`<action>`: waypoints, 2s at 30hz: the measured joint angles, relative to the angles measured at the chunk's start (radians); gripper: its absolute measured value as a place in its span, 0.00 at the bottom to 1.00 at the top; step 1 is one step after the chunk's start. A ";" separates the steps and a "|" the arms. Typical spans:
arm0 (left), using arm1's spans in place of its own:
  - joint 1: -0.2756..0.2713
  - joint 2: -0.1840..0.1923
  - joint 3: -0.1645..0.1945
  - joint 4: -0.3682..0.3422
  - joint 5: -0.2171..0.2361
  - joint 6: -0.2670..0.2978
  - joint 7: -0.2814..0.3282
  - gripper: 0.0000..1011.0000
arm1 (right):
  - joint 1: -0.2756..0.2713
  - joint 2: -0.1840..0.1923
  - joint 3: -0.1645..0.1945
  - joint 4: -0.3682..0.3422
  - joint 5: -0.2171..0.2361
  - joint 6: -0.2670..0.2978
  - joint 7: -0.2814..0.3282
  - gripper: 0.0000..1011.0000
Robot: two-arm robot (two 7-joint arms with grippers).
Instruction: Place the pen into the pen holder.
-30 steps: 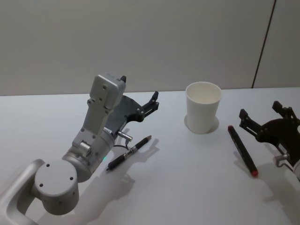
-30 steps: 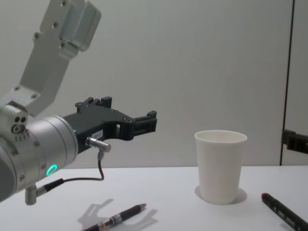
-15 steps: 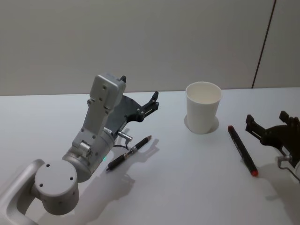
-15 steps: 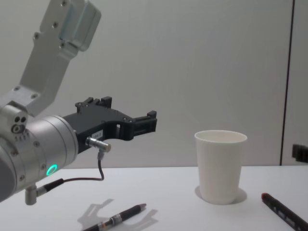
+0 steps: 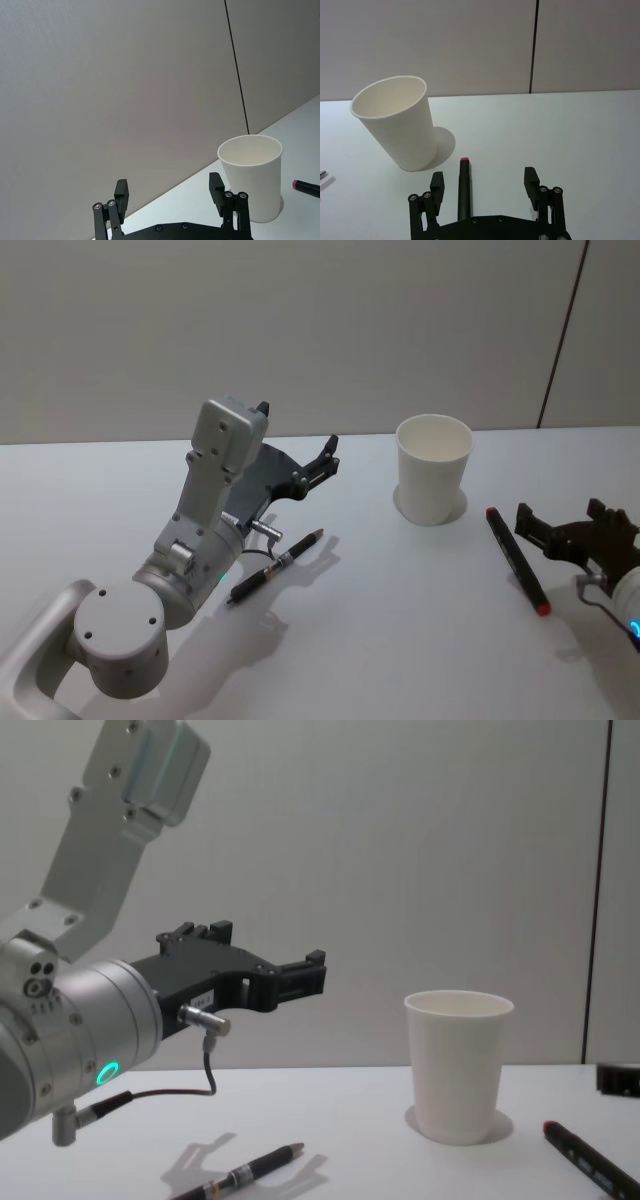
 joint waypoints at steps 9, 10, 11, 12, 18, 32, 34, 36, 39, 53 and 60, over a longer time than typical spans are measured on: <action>0.000 0.000 0.000 0.000 0.000 0.000 0.000 0.99 | 0.042 -0.019 -0.017 0.029 -0.047 0.085 0.032 0.99; 0.000 0.000 0.000 0.000 0.000 0.000 0.000 0.99 | 0.048 -0.021 -0.019 0.034 -0.054 0.093 0.038 0.99; 0.000 0.000 0.000 0.000 0.000 0.000 0.000 0.99 | 0.056 -0.024 -0.022 0.041 -0.064 0.105 0.046 0.99; 0.000 0.000 0.000 0.000 0.000 0.000 0.000 0.99 | 0.060 -0.026 -0.024 0.044 -0.068 0.110 0.050 0.99; 0.000 0.000 0.000 0.000 0.000 0.000 0.000 0.99 | 0.096 -0.045 -0.037 0.077 -0.105 0.147 0.075 0.99; 0.000 0.000 0.000 0.000 0.000 0.000 0.000 0.99 | 0.144 -0.087 -0.055 0.152 -0.154 0.181 0.079 0.99; 0.000 0.000 0.000 0.000 0.000 0.000 0.000 0.99 | 0.149 -0.094 -0.058 0.165 -0.160 0.183 0.078 0.99; 0.000 0.000 0.000 0.000 0.000 0.000 0.000 0.99 | 0.154 -0.099 -0.061 0.174 -0.165 0.184 0.076 0.99; 0.000 0.000 0.000 0.000 0.000 0.000 0.000 0.99 | 0.162 -0.109 -0.065 0.192 -0.173 0.185 0.076 0.99; 0.000 0.000 0.000 0.000 0.000 0.000 0.000 0.99 | 0.177 -0.137 -0.077 0.239 -0.205 0.177 0.069 0.99; 0.000 0.000 0.000 0.000 0.000 0.000 0.000 0.99 | 0.173 -0.144 -0.080 0.243 -0.214 0.164 0.060 0.99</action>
